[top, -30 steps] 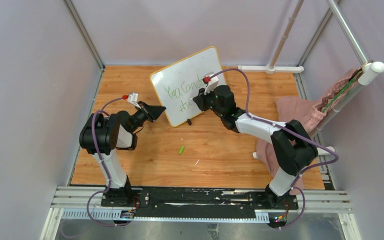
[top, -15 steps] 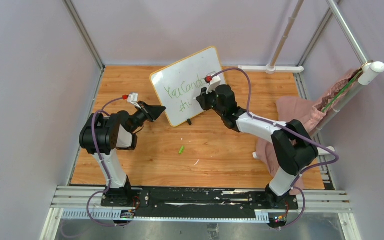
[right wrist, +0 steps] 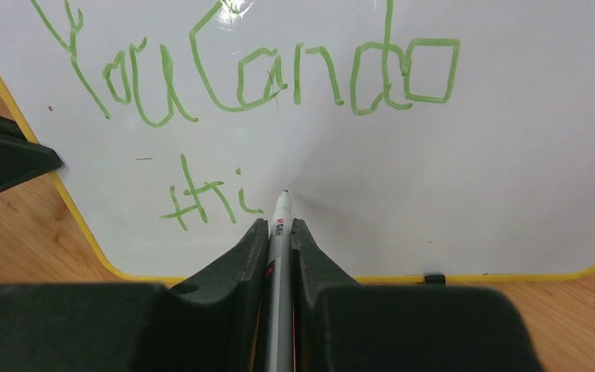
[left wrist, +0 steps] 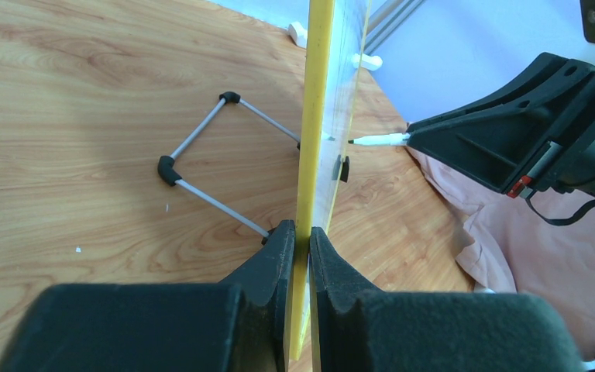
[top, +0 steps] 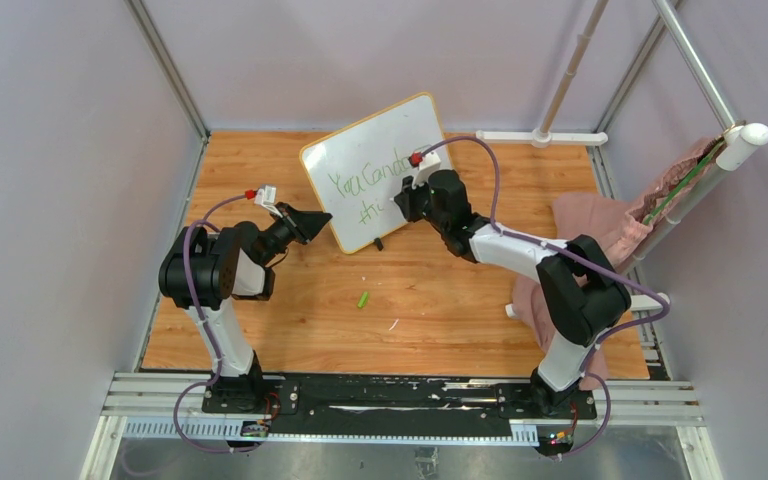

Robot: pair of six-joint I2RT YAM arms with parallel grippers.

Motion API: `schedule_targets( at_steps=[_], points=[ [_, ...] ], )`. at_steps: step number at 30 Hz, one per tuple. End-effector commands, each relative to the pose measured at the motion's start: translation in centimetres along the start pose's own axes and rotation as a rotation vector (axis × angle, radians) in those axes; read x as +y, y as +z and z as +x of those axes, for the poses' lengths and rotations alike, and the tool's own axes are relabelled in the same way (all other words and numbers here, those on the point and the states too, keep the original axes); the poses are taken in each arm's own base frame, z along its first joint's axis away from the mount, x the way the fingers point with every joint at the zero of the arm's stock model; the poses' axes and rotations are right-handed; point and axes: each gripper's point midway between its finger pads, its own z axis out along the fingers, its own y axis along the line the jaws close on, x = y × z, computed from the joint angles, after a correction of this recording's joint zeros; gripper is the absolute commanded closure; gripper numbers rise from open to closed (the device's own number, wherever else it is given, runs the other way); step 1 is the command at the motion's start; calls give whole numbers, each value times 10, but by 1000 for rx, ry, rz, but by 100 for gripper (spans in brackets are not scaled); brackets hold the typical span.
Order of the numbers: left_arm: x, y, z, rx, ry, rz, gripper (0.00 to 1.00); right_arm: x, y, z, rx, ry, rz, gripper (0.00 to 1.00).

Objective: Write a sentence on the whiteboard

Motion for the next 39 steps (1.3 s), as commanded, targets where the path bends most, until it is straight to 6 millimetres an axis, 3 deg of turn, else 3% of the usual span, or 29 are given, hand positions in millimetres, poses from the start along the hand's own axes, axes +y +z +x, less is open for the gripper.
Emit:
schedule_targets(
  at_steps=[1, 25, 39],
  points=[
    [0, 4, 6, 8, 15, 14, 100, -8, 4, -21, -57, -8, 29, 100],
    [0, 4, 6, 7, 15, 13, 100, -8, 14, -21, -47, -10, 20, 100],
    [0, 4, 6, 7, 14, 14, 100, 5, 17, -17, -34, -16, -18, 100]
  ],
)
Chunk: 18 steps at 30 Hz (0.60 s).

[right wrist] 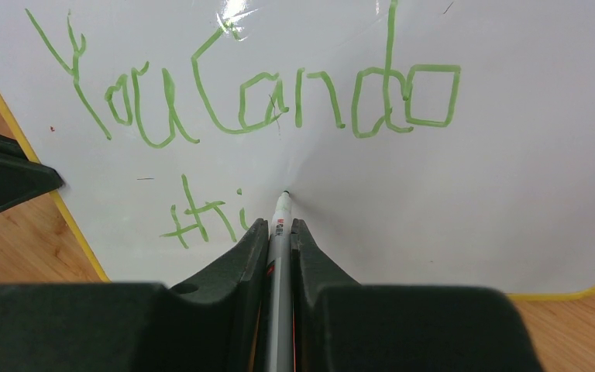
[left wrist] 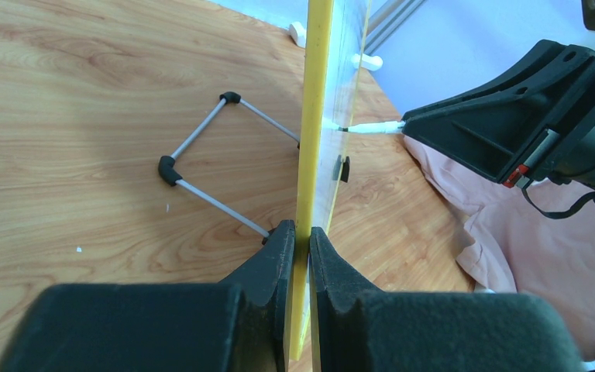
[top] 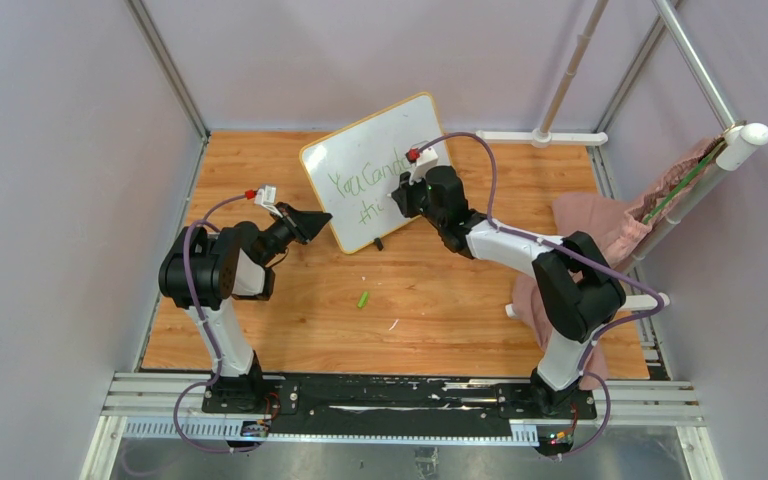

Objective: Write a sentence on the whiteboard

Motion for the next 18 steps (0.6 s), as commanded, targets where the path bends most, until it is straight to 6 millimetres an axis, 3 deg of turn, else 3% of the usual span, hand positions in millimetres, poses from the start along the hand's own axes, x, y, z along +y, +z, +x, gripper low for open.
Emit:
schedule_targets(
  at_steps=[1, 18],
  points=[
    [0, 4, 6, 8, 13, 13, 100, 6, 7, -8, -17, -18, -21, 100],
    [0, 4, 6, 7, 14, 14, 100, 24, 6, 3, 0, -32, -54, 100]
  ],
)
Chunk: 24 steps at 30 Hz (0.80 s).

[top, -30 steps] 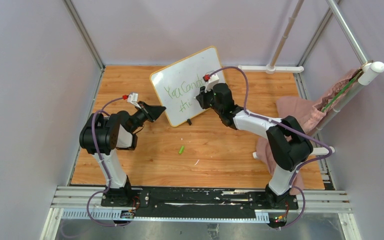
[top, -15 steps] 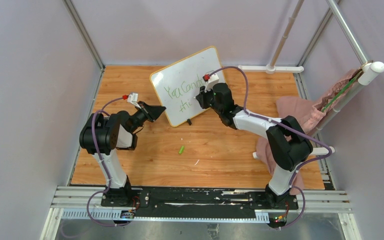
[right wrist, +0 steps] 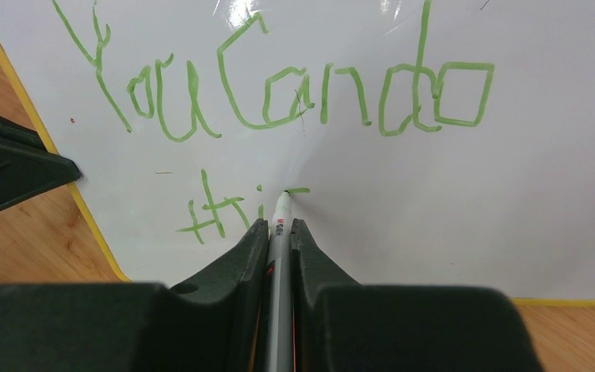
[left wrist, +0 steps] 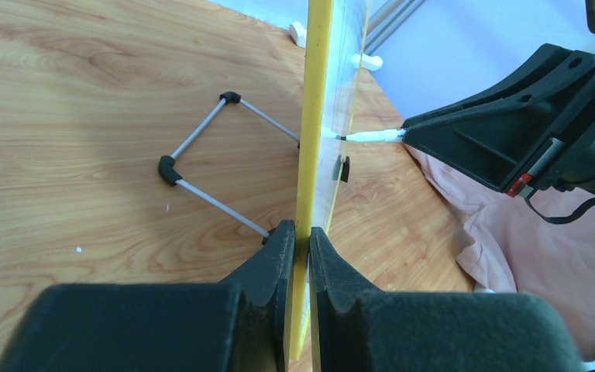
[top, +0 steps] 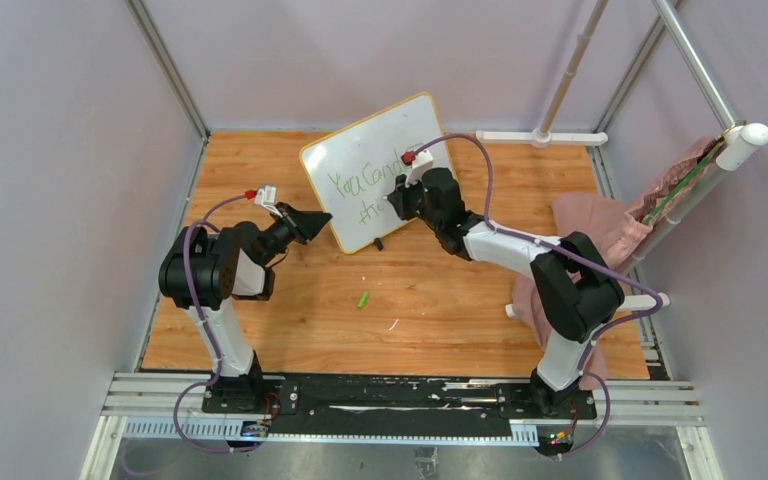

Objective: Write a sentence on the whiteboard

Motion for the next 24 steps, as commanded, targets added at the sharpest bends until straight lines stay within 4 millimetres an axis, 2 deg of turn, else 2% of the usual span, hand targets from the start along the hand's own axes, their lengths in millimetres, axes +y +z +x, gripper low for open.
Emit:
schedule_targets(
  at_steps=[1, 17, 24],
  points=[
    [-1, 4, 5, 6, 15, 16, 100, 10, 5, 1, -6, -25, -22, 100],
    [-1, 4, 5, 7, 13, 15, 100, 0, -7, 21, 29, -33, 14, 100],
    [-1, 4, 5, 6, 14, 15, 100, -9, -9, 20, 28, -30, 42, 100]
  ],
)
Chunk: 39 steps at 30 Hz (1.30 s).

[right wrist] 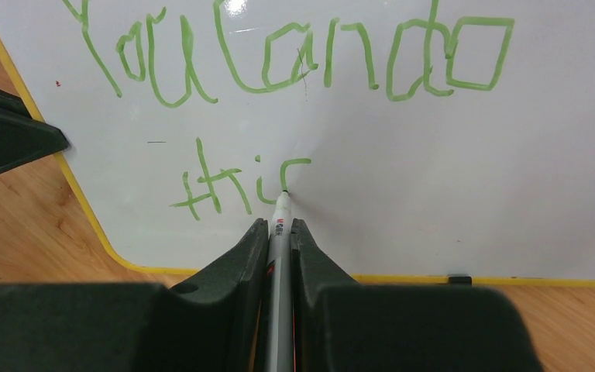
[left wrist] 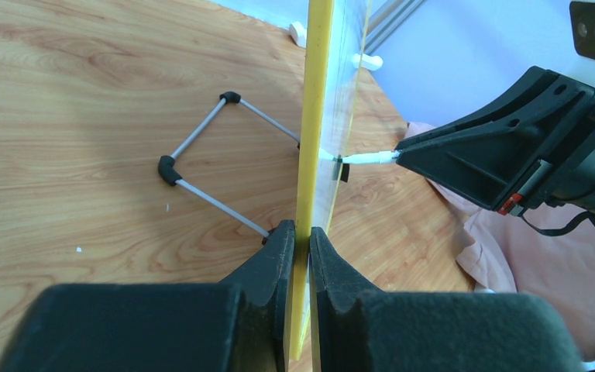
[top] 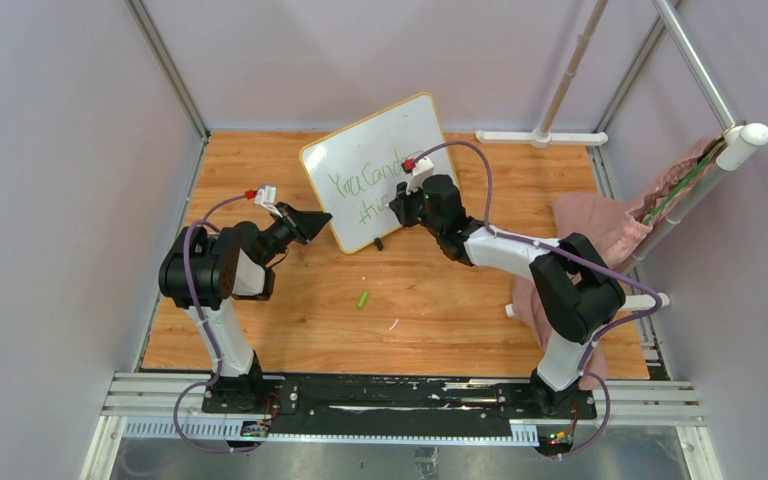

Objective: Write a sentence on the whiteboard

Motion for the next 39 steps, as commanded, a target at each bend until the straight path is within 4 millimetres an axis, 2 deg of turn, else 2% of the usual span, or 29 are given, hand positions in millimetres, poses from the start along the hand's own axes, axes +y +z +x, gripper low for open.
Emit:
schedule_targets(
  at_steps=[1, 10, 21, 32, 39],
  points=[
    [-1, 4, 5, 7, 13, 15, 100, -11, -4, 2, 3, -17, 48, 100],
    [-1, 4, 6, 8, 13, 15, 100, -27, -7, -4, -7, -7, 76, 100],
    [-1, 4, 5, 6, 13, 14, 100, -32, -9, 1, 3, 0, 89, 100],
    [-2, 3, 6, 8, 10, 14, 100, -30, -12, 13, 26, 15, 76, 100],
    [-2, 4, 6, 8, 10, 14, 100, -17, -8, 15, 33, 12, 43, 100]
  ],
)
